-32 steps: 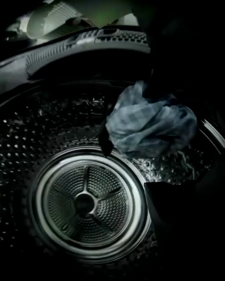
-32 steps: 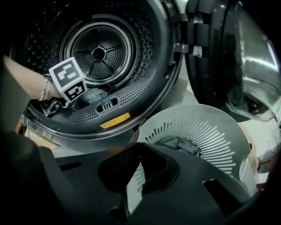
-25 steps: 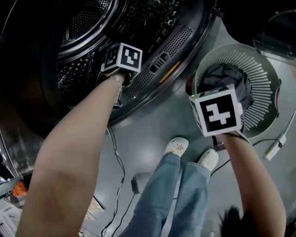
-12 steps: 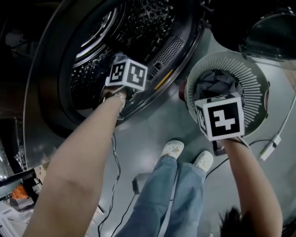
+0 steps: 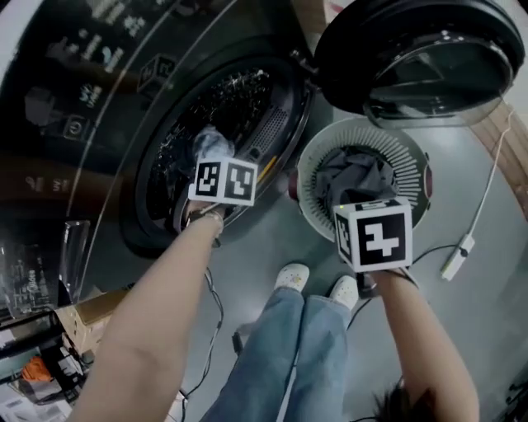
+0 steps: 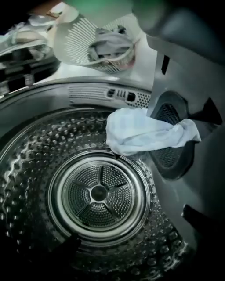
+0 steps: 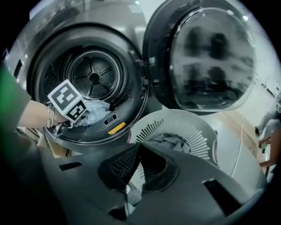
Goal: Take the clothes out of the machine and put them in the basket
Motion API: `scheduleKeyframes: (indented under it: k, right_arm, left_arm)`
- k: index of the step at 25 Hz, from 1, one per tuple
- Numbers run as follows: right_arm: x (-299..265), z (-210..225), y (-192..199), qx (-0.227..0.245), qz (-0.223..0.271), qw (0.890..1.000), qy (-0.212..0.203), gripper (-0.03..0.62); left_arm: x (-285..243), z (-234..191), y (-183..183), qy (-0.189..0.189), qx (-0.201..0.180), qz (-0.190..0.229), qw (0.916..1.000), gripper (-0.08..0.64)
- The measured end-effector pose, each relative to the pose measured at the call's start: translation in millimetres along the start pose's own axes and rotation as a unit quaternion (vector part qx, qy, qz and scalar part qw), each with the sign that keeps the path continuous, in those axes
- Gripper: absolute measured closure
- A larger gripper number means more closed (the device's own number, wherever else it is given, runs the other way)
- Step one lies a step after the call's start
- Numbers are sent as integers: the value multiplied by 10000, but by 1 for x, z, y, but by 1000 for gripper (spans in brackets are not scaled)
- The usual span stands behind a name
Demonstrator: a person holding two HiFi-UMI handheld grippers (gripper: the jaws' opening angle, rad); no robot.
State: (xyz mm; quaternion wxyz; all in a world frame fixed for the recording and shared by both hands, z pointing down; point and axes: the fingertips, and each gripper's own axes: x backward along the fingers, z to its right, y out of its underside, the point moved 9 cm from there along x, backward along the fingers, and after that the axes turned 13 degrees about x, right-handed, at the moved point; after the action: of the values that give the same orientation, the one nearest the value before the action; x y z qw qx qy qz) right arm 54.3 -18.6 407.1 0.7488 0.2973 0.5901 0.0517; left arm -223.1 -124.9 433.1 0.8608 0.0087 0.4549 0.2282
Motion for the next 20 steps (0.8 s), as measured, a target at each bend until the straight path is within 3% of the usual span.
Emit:
scheduleKeyframes:
  k: [3,8,10,15,20]
  right_arm:
    - [23,7,3,-165,-5,9998,83,605]
    - [57,18,3,-470,74,9987,182,604]
    - [68,21,3,-530,123,9983,221,604]
    - [89,27,7,-776,269,9963,257,604]
    - [97,34,19,-1165,359,9923,242,604]
  left_arm:
    - [27,1,-6,218,82,169,9996,488]
    - [75,11,-12,426,-388,576,9967,488]
    - [88,14,-15,508,-401,677,9956,488]
    - [116,16,-20,1002,130,846,9913,488]
    - [142,26,-13,1668,721,944,9788,488]
